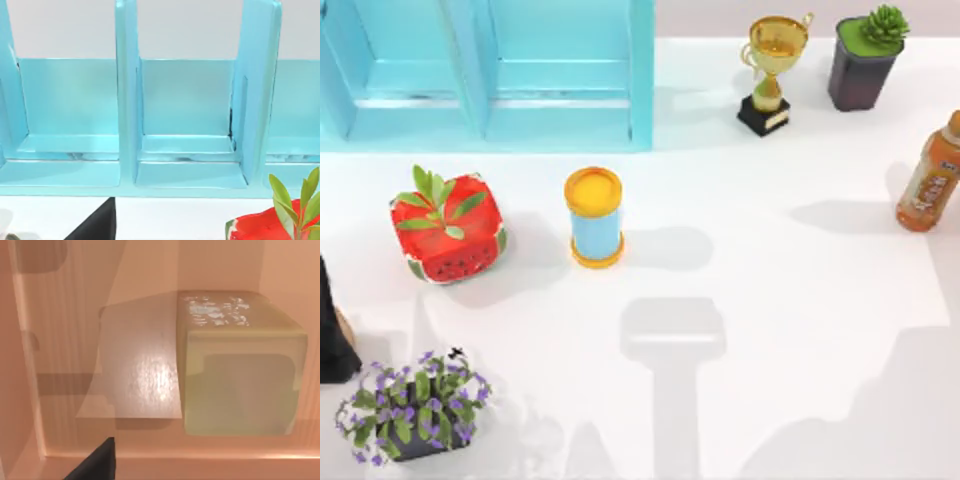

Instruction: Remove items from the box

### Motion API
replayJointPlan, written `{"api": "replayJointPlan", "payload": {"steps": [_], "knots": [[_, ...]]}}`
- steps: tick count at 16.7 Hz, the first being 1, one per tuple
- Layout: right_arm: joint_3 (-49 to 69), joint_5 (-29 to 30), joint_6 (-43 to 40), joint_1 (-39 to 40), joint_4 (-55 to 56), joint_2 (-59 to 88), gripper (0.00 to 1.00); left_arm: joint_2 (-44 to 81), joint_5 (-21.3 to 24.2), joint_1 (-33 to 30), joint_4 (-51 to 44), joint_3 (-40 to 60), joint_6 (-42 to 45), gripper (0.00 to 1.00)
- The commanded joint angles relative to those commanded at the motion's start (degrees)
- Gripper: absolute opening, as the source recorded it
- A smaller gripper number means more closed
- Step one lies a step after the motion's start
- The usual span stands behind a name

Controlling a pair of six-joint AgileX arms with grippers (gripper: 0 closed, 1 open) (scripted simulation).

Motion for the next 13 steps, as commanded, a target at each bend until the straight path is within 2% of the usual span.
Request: {"api": "replayJointPlan", "payload": {"steps": [5, 13], "knots": [[-2.06, 0.00, 0.22, 0.21, 2.32, 0.50, 1.00, 0.00, 0.00, 0.00, 0.00, 0.00, 0.00, 1.00], [-15.45, 0.01, 0.40, 0.31, 21.55, 5.71, 1.00, 0.00, 0.00, 0.00, 0.00, 0.00, 0.00, 1.00]]}}
